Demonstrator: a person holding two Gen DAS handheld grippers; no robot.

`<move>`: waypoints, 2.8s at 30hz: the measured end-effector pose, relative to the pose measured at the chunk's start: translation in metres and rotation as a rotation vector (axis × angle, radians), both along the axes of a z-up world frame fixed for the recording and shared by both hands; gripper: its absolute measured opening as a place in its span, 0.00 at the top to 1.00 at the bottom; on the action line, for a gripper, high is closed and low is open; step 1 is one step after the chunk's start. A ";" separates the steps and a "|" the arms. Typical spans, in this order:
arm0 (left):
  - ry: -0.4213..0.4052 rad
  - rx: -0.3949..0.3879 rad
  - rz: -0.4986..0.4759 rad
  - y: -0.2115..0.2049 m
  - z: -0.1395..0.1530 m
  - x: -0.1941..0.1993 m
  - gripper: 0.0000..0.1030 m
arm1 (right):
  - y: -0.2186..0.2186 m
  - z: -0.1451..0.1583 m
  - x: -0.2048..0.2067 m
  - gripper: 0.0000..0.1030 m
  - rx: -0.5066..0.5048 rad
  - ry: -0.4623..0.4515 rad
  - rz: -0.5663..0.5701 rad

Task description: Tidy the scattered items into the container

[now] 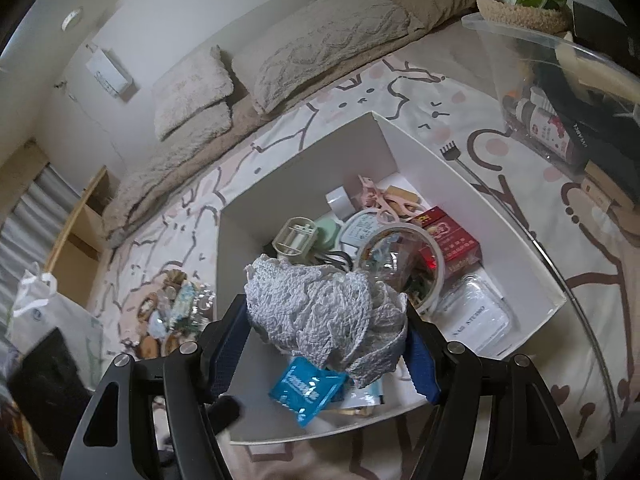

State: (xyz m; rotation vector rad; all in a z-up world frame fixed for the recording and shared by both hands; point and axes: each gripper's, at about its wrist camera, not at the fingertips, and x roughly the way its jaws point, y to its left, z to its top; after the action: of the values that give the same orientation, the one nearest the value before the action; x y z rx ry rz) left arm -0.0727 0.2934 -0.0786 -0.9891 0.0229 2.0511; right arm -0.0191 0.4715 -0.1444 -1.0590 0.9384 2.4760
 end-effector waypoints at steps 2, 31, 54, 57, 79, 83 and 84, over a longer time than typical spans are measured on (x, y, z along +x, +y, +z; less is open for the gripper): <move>-0.002 0.006 0.011 -0.005 0.001 0.000 0.21 | -0.001 -0.001 0.000 0.31 0.025 -0.016 0.001; -0.012 0.054 0.069 -0.035 0.011 -0.007 0.20 | -0.024 -0.037 -0.020 0.21 0.282 -0.257 0.165; 0.027 0.013 0.090 -0.037 0.008 -0.008 0.20 | -0.010 -0.030 -0.005 0.00 0.280 -0.200 0.046; 0.035 0.007 0.096 -0.039 0.007 -0.008 0.20 | -0.009 -0.029 -0.003 0.00 0.276 -0.192 0.042; 0.108 -0.046 0.110 -0.033 0.007 -0.001 0.20 | -0.010 -0.006 0.026 0.00 0.320 -0.031 0.014; 0.140 -0.044 0.129 -0.033 0.008 0.001 0.00 | -0.013 -0.004 0.031 0.00 0.330 -0.019 0.020; 0.140 -0.040 0.131 -0.033 0.009 0.001 0.00 | -0.014 -0.003 0.033 0.00 0.336 -0.017 0.022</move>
State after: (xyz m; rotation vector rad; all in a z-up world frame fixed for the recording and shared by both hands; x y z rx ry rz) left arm -0.0716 0.2600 -0.0700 -0.8893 0.0750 2.2449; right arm 0.0137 0.4579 -0.1470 -0.9762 0.4816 2.5192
